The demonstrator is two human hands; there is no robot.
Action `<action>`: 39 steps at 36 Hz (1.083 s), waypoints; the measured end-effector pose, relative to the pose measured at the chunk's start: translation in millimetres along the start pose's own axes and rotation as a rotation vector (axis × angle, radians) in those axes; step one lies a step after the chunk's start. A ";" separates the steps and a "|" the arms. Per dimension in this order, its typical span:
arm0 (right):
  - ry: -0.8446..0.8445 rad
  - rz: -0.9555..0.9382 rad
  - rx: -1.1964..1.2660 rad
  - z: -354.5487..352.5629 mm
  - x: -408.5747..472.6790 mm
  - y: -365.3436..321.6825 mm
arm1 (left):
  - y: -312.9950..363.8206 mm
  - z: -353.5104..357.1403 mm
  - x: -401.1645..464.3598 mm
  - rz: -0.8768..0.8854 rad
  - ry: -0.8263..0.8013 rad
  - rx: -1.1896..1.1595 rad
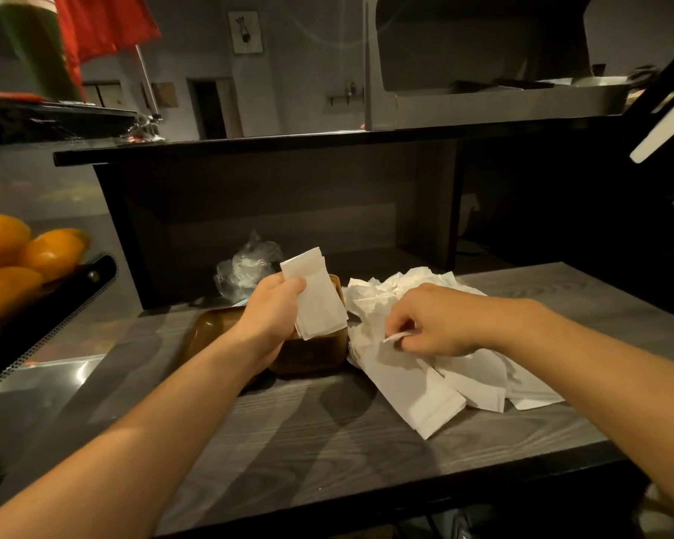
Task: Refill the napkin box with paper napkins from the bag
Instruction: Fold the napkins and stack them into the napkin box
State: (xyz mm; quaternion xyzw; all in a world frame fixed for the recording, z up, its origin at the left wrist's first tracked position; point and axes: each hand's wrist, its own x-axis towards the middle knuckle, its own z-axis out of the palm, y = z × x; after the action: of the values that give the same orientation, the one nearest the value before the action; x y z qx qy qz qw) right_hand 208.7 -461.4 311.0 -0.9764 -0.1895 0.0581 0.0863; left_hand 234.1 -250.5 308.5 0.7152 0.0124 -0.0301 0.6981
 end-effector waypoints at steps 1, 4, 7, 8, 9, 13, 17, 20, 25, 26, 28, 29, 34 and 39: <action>0.018 -0.008 -0.004 0.4 -0.7 -0.4 | -0.8 0.0 -0.7 0.003 -0.004 0.005; 0.052 -0.034 0.001 0.1 -3.6 -2.4 | -2.5 0.0 -1.8 0.021 -0.011 0.022; -0.055 -0.052 -0.042 0.9 -9.5 -5.1 | -3.8 2.4 -3.1 0.038 -0.019 0.045; -0.109 -0.056 -0.067 2.5 -11.3 -5.5 | -4.2 4.3 -4.1 0.048 -0.025 0.057; -0.162 -0.056 -0.091 4.4 -11.9 -6.4 | -4.3 5.4 -4.7 0.060 -0.029 0.068; -0.287 -0.063 -0.173 14.2 -16.9 -8.5 | -5.0 11.9 -7.5 0.099 -0.051 0.100; -0.299 -0.054 -0.218 21.9 -21.5 -7.2 | -6.5 15.4 -11.8 0.112 -0.069 0.111; -0.248 -0.065 -0.225 24.3 -26.4 -8.9 | -7.6 16.9 -15.1 0.117 -0.064 0.113; -0.104 -0.099 -0.187 27.0 -31.9 -8.8 | -7.1 16.5 -19.7 0.105 -0.075 0.120; -0.078 -0.091 -0.134 25.8 -31.6 -7.6 | -6.2 15.6 -20.4 0.105 -0.075 0.119; -0.019 -0.075 0.013 19.1 -29.7 -6.6 | -4.4 13.2 -20.3 0.111 -0.069 0.116; 0.011 -0.076 0.086 13.3 -28.7 -6.8 | -3.5 12.1 -20.0 0.117 -0.065 0.113; 0.044 -0.099 0.423 -19.6 -25.1 -12.6 | -1.4 6.5 -21.9 0.136 -0.117 0.123; 0.130 -0.117 0.640 -27.9 -10.8 -18.4 | -3.2 -1.8 -21.8 0.107 -0.232 0.181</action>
State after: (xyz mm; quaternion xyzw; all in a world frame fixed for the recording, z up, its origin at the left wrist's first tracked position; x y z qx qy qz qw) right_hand 196.2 -452.7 342.7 -0.8889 -0.2113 0.0475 0.4037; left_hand 212.2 -248.1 306.7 0.7666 -0.1095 -0.0763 0.6281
